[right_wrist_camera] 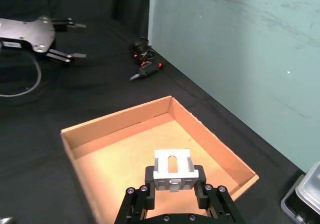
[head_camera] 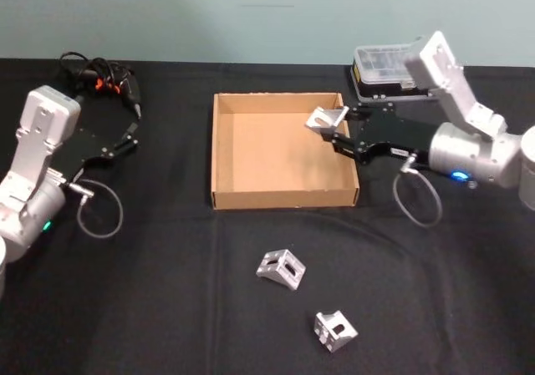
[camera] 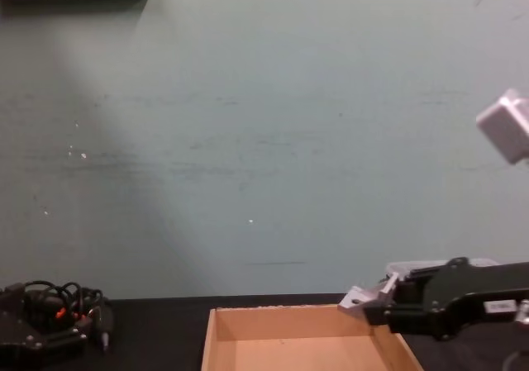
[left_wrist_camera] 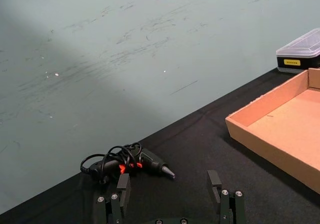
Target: Use one hand to pick up the angle iron from the table and place it into the box.
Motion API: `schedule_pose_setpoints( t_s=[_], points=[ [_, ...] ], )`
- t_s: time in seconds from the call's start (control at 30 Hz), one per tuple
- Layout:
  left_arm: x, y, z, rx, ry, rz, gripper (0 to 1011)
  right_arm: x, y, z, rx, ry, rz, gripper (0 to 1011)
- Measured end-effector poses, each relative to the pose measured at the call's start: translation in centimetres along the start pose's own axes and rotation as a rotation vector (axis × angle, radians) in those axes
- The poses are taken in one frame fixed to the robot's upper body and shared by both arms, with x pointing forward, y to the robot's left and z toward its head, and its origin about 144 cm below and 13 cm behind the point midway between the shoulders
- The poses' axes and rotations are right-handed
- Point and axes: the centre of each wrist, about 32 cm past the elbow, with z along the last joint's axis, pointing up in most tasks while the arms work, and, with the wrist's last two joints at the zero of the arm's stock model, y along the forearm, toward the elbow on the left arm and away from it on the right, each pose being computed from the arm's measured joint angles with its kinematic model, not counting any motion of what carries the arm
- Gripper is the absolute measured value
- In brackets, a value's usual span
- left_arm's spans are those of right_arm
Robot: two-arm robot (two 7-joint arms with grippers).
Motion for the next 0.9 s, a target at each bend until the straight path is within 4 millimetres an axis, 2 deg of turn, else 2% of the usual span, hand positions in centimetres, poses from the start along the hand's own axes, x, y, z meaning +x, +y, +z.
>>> schedule_pose_setpoints(
  t_s=[0.1,0.33,0.73,0.83,0.9],
  points=[
    [0.0,0.0,0.0,0.0,0.0,0.0,1000,0.3,1.4,-0.1,-0.01,0.004,-0.001,451],
    [0.0,0.0,0.0,0.0,0.0,0.0,1000,0.4,2.8,-0.4,-0.035,0.009,0.015,450],
    [0.0,0.0,0.0,0.0,0.0,0.0,1000,0.4,3.5,-0.6,-0.067,0.023,0.018,451],
    [0.0,0.0,0.0,0.0,0.0,0.0,1000,0.3,3.6,-0.6,-0.071,0.026,0.017,517],
    [0.0,0.0,0.0,0.0,0.0,0.0,1000,0.3,3.6,-0.6,-0.075,0.027,0.019,601]
  ],
)
